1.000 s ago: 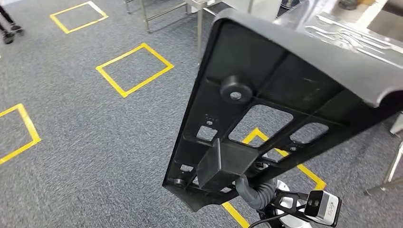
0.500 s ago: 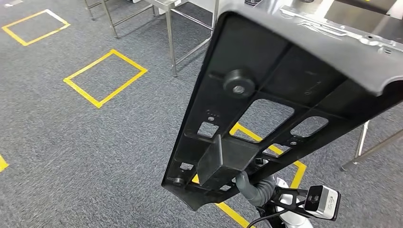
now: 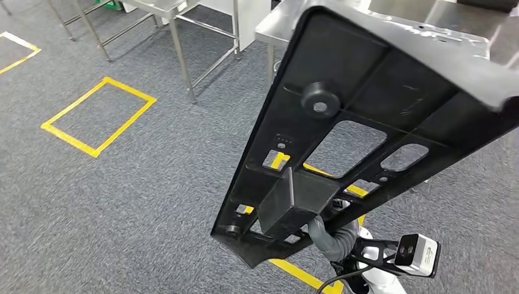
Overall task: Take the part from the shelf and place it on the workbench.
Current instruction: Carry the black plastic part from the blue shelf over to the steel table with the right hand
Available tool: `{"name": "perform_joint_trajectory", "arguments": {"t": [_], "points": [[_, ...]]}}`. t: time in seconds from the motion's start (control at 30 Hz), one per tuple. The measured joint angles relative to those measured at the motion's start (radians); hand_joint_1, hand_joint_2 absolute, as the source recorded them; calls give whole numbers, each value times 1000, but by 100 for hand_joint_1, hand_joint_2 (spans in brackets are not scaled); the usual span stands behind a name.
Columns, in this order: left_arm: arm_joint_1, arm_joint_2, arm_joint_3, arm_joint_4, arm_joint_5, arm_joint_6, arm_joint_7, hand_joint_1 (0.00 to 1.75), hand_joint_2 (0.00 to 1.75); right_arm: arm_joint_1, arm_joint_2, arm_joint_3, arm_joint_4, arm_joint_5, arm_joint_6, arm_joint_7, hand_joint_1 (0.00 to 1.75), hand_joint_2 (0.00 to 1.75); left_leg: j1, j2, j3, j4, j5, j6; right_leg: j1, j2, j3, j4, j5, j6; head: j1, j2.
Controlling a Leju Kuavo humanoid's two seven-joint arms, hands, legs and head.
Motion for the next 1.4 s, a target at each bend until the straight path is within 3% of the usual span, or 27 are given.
{"name": "perform_joint_trajectory", "arguments": {"t": [0.03, 0.1, 0.17, 0.2, 0.23, 0.27, 0.33, 0.4, 0.47, 0.53, 0.57, 0.63, 0.67, 0.7, 0.73, 0.77, 0.83, 0.87, 0.93, 1.0, 1.07, 1.13, 1.2, 1.23, 1.27, 1.33, 1.4], "points": [[-1, 0, 0, 0, 0, -2, -1, 0, 0, 4, 0, -2, -3, 3, 0, 0, 175, 175, 2, -20, -10, 28, -20, -4, -4, 9, 3, -5, 3, -6, 0, 0], [1, 1, 0, 0, 0, -3, -3, 0, 0, 10, -1, -2, -7, 7, 0, -1, 175, 175, 5, -65, -62, 144, -84, -10, -6, 29, 5, -8, 5, -14, 0, 0], [5, 2, 0, 0, 0, -3, -2, 0, 0, 17, -1, -2, -7, 9, -1, 0, 175, 175, 6, -77, -124, 266, -127, -13, -5, 53, 4, -6, 5, -16, 0, 0], [6, 2, 0, 0, 0, -4, -2, 0, 0, 21, -1, -2, -7, 12, -1, 0, 175, 175, 6, -77, -136, 283, -120, -14, -4, 65, 4, -4, 4, -15, 0, 0], [6, 3, 0, 0, 1, -4, -2, 0, 0, 23, -1, -2, -8, 16, -2, 0, 175, 175, 7, -78, -129, 260, -94, -13, -5, 79, 4, -1, 3, -14, 0, 0], [6, 4, 1, 0, 2, -5, -3, 0, 0, 25, -1, -2, -10, 20, -1, 0, 175, 175, 8, -84, -102, 198, -54, -12, -6, 91, 5, 2, 1, -12, 0, 0], [4, 4, 1, 0, 4, -4, -5, 0, 0, 25, -1, -2, -16, 25, -1, 0, 175, 175, 13, -121, -42, 64, 2, -7, -6, 115, 3, 11, -3, -5, 0, 0], [4, 4, 1, 0, 8, -4, -7, 0, 0, 24, -1, -2, -21, 27, -1, 0, 175, 175, 13, -146, -19, 11, 11, 1, -6, 134, -4, 15, -3, 6, 0, 0], [2, 4, 2, 0, 9, -4, -9, 0, 0, 23, -1, -2, -26, 28, 0, 0, 175, 175, 11, -132, -18, 5, 14, 13, -8, 151, -9, 12, 1, 20, 0, 0], [-1, 4, 2, 0, 9, -5, -12, 0, 0, 20, -1, -2, -31, 28, -1, 2, 175, 175, 13, -112, -13, -4, 20, 27, -7, 126, -22, 35, -16, 31, 0, 0], [-1, 4, 3, 0, 10, -8, -13, 0, 0, 18, -1, -2, -34, 28, -2, 3, 175, 175, 14, -100, -12, -9, 23, 33, -7, 100, -42, 76, -40, 35, 0, 0], [1, 5, 5, 0, 9, -14, -15, 0, 0, 14, -1, -2, -36, 28, -3, 7, 175, 175, 11, -78, -12, -10, 22, 40, -8, 50, -107, 210, -105, 42, 0, 0], [2, 5, 6, 0, 9, -16, -15, 0, 0, 15, -1, -1, -36, 28, -3, 9, 175, 175, 10, -66, -12, -10, 21, 41, -10, 41, -138, 271, -126, 45, 0, 0], [3, 6, 7, 0, 9, -18, -15, 0, 0, 17, -1, -1, -36, 28, -3, 11, 175, 175, 9, -54, -12, -10, 20, 41, -11, 37, -155, 302, -128, 47, 0, 0], [2, 6, 7, 0, 9, -20, -15, 0, 0, 18, -1, -1, -36, 28, -3, 12, 175, 175, 8, -44, -11, -10, 19, 40, -12, 33, -151, 292, -112, 46, 0, 0], [2, 6, 7, 0, 9, -21, -15, 0, 0, 18, -1, 0, -36, 29, -3, 12, 175, 175, 8, -34, -8, -10, 17, 38, -11, 27, -125, 241, -79, 44, 0, 0], [0, 5, 7, 0, 10, -24, -15, 0, 0, 14, -1, 0, -36, 30, -2, 12, 175, 175, 5, -17, -1, -8, 11, 31, -4, -9, -48, 94, -17, 33, 0, 0], [0, 5, 7, 0, 10, -25, -16, 0, 0, 12, -1, 1, -36, 31, -2, 11, 175, 175, 2, -10, 1, -8, 9, 27, 0, -24, -21, 41, 0, 27, 0, 0], [-1, 5, 7, 0, 9, -29, -16, 0, 0, 9, -1, 1, -36, 31, -2, 9, 175, 175, -2, 6, 5, -8, 4, 17, 8, -28, -8, 8, 2, 16, 0, 0], [-4, 6, 7, 0, 8, -32, -18, 0, 0, 9, -1, 1, -37, 30, -2, 6, 175, 175, -1, 16, 11, -8, -2, 6, 4, -6, -7, 2, 6, 6, 0, 0], [-7, 8, 7, 0, 6, -35, -19, 0, 0, 7, 0, 1, -37, 27, 0, 4, 175, 175, 3, -17, -5, 40, -37, -4, -3, 13, -1, -8, 12, -5, 0, 0], [-4, 9, 7, 0, 2, -35, -19, 0, 0, 5, 0, 1, -37, 23, 1, 1, 175, 175, 6, -63, -65, 168, -103, -10, -5, 32, 1, -10, 14, -12, 0, 0], [1, 10, 7, 0, -3, -34, -17, 0, 0, 8, 1, 1, -36, 20, 2, 1, 175, 175, 7, -76, -123, 278, -135, -14, -4, 57, -1, -7, 14, -13, 0, 0], [2, 11, 7, 0, -6, -33, -17, 0, 0, 9, 1, 1, -36, 20, 2, 1, 175, 175, 7, -77, -130, 282, -121, -14, -4, 70, -1, -5, 13, -12, 0, 0], [2, 13, 7, 0, -9, -32, -16, 0, 0, 11, 1, 1, -36, 19, 2, 1, 175, 175, 8, -80, -116, 243, -88, -13, -5, 83, -1, -1, 11, -11, 0, 0], [2, 15, 7, 0, -15, -32, -15, 0, 0, 11, 1, 0, -36, 19, 3, 1, 175, 175, 12, -109, -56, 104, -15, -9, -5, 106, -1, 6, 7, -5, 0, 0], [1, 17, 6, 0, -19, -32, -15, 0, 0, 11, 1, -1, -37, 19, 4, 1, 175, 175, 14, -141, -19, 19, 11, 0, -4, 126, -8, 13, 6, 6, 0, 0]]}}
